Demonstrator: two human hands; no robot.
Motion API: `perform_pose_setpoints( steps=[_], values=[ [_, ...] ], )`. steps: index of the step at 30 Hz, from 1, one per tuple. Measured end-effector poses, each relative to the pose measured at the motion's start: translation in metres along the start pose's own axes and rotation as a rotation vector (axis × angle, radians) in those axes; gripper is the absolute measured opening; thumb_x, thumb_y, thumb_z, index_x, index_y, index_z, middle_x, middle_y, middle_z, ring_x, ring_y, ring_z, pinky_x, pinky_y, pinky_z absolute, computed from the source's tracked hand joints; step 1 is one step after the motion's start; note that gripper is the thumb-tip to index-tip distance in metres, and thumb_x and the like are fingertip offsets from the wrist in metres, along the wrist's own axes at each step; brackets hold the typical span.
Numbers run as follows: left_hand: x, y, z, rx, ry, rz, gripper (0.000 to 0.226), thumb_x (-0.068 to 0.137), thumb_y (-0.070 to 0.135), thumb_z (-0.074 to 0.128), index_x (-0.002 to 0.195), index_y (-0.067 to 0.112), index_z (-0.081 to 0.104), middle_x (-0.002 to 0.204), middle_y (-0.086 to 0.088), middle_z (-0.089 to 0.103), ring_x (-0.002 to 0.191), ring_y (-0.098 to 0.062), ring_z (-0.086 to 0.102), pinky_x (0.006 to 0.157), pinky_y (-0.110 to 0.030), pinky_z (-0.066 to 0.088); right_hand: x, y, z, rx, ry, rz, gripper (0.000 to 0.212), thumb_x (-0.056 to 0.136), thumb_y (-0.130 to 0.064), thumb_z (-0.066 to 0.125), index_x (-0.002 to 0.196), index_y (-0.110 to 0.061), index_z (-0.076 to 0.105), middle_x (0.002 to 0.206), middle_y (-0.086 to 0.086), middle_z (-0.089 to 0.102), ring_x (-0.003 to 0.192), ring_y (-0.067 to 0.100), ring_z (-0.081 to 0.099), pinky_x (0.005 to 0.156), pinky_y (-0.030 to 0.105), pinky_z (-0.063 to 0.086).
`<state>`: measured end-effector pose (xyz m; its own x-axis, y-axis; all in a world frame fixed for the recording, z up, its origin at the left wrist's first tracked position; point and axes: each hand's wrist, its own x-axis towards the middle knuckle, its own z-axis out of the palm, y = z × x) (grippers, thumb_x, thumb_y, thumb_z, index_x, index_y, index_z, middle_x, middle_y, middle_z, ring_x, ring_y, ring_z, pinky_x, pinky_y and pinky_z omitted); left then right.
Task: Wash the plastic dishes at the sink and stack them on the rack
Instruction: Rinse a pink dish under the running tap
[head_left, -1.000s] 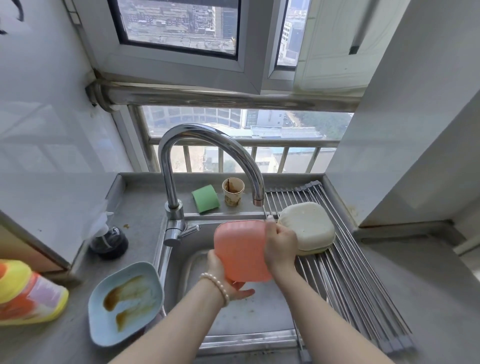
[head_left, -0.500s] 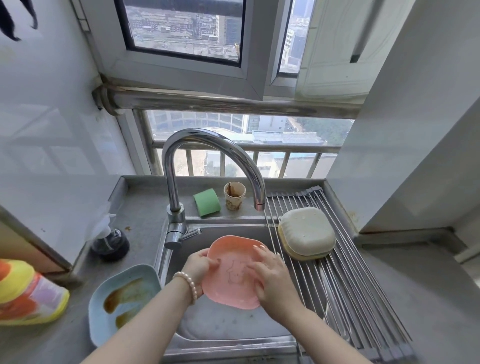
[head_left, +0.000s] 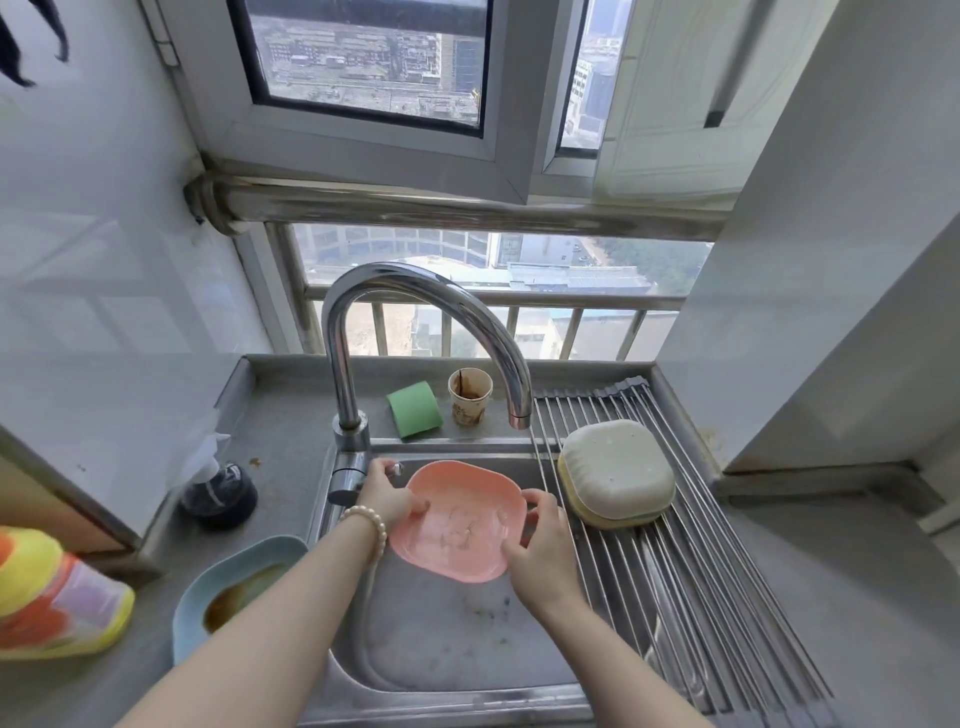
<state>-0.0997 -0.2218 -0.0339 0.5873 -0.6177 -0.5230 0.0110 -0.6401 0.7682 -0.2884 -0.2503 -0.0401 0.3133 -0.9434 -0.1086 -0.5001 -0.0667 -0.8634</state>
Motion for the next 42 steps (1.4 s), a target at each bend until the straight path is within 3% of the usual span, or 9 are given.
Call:
perform_pose_setpoints(
  steps=[8,11,14,17,20,24,33,36,42],
  values=[
    [-0.008,-0.026,0.01,0.193,0.054,0.058,0.033,0.079,-0.001,0.065,0.094,0.015,0.04,0.084,-0.003,0.049,0.075,-0.021,0.05,0.051,-0.025,0.039,-0.002,0.008,-0.003,0.122,-0.078,0.207,0.042,0.086,-0.006,0.057,0.12,-0.026,0.041,0.091,0.005,0.059,0.075,0.019,0.06,0.048,0.025,0.048],
    [-0.007,-0.021,0.021,0.138,0.038,0.038,0.026,0.082,0.001,0.062,0.084,0.015,0.042,0.088,-0.008,0.054,0.08,-0.025,0.054,0.062,-0.033,0.049,0.005,0.011,-0.008,0.001,0.007,0.095,0.028,0.09,-0.003,0.049,0.11,-0.02,0.06,0.09,-0.002,0.065,0.084,0.019,0.061,0.061,0.021,0.04],
    [-0.013,-0.017,0.04,-0.206,-0.065,-0.069,0.025,0.09,-0.001,0.052,0.111,0.01,0.046,0.107,-0.017,0.058,0.091,-0.031,0.06,0.066,-0.038,0.053,0.014,0.01,-0.018,-0.128,0.057,-0.035,0.035,0.09,0.002,0.043,0.11,-0.017,0.064,0.082,0.0,0.067,0.08,0.024,0.06,0.06,0.013,0.038],
    [-0.024,-0.014,0.051,-0.665,-0.224,-0.151,0.021,0.101,0.01,0.04,0.119,0.015,0.05,0.108,-0.017,0.064,0.09,-0.032,0.065,0.068,-0.043,0.054,0.02,0.008,-0.02,-0.356,-0.036,-0.04,0.057,0.091,0.005,0.04,0.147,-0.005,0.033,0.133,0.017,0.054,0.122,0.028,0.051,0.095,0.021,0.039],
    [-0.031,-0.007,0.055,-0.77,-0.309,-0.113,0.025,0.105,0.026,0.034,0.117,0.023,0.055,0.111,-0.014,0.067,0.098,-0.03,0.066,0.078,-0.042,0.055,0.02,0.006,-0.01,-0.799,-0.004,-0.176,0.063,0.084,-0.032,0.058,0.134,0.004,0.048,0.146,0.029,0.034,0.136,0.038,0.036,0.114,0.046,0.021],
    [-0.033,-0.01,0.068,-0.8,-0.353,-0.074,0.03,0.104,0.027,0.034,0.127,0.018,0.051,0.116,-0.012,0.065,0.104,-0.026,0.064,0.083,-0.038,0.052,0.016,-0.002,-0.001,-1.014,-0.247,-0.114,0.093,0.081,-0.064,-0.007,0.149,-0.001,-0.01,0.155,0.016,-0.021,0.144,0.03,-0.019,0.101,0.042,-0.033],
    [-0.019,-0.013,0.056,-1.055,-0.488,-0.269,0.077,0.09,0.064,0.042,0.131,0.0,0.051,0.132,-0.018,0.055,0.117,-0.035,0.056,0.091,-0.047,0.049,0.003,-0.033,0.008,-0.656,-0.749,-0.328,0.063,0.099,-0.022,0.028,0.154,-0.016,-0.003,0.161,0.008,-0.003,0.147,0.02,-0.01,0.116,0.036,-0.012],
    [-0.01,-0.019,0.043,-0.907,-0.387,-0.209,0.075,0.091,0.061,0.037,0.125,-0.003,0.054,0.121,-0.026,0.062,0.11,-0.039,0.06,0.091,-0.048,0.049,-0.006,-0.015,-0.01,-0.763,-0.832,-0.376,0.054,0.104,-0.037,0.021,0.153,-0.016,0.014,0.161,0.005,0.003,0.148,0.02,-0.002,0.12,0.039,-0.002],
    [-0.033,-0.018,0.062,-0.82,-0.38,-0.222,0.058,0.098,0.053,0.03,0.109,0.006,0.062,0.09,-0.012,0.074,0.089,-0.028,0.067,0.078,-0.041,0.052,0.023,-0.019,-0.014,-0.97,-0.579,-0.163,0.1,0.079,-0.076,-0.003,0.153,-0.008,0.0,0.159,0.011,-0.008,0.148,0.025,-0.005,0.12,0.039,-0.003]
  ],
)
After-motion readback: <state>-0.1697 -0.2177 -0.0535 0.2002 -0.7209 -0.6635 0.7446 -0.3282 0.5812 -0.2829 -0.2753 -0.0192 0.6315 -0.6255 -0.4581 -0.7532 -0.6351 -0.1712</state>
